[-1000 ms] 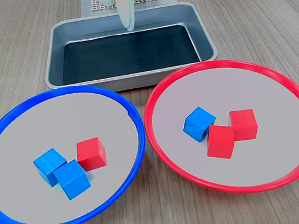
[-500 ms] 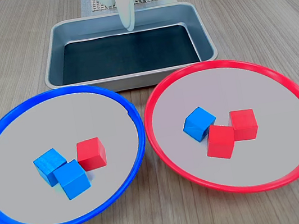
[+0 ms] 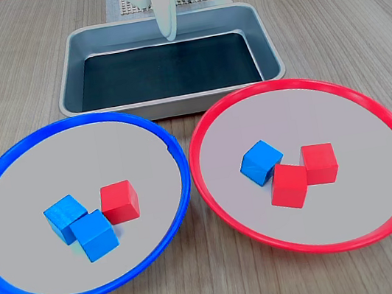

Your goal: Relocate any misplaced blocks to their matching dishes.

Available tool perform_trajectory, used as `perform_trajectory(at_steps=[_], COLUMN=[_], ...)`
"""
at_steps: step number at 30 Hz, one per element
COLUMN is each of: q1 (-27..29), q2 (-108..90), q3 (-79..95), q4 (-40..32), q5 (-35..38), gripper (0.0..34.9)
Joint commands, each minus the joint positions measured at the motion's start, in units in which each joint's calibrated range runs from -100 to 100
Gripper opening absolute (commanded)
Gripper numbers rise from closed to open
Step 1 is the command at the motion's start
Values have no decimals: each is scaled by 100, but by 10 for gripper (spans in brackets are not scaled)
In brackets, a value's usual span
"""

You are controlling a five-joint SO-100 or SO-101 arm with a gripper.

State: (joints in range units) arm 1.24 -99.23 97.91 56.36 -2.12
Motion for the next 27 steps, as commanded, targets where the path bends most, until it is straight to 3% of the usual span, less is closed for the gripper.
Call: perform_trajectory(at_steps=[1,12,27], q1=[-16,-16,-129], q2=[26,682,4972], q3=[-73,-738,-4780], q4=[6,63,-19], q5=[-20,171,571], gripper=[4,4,4])
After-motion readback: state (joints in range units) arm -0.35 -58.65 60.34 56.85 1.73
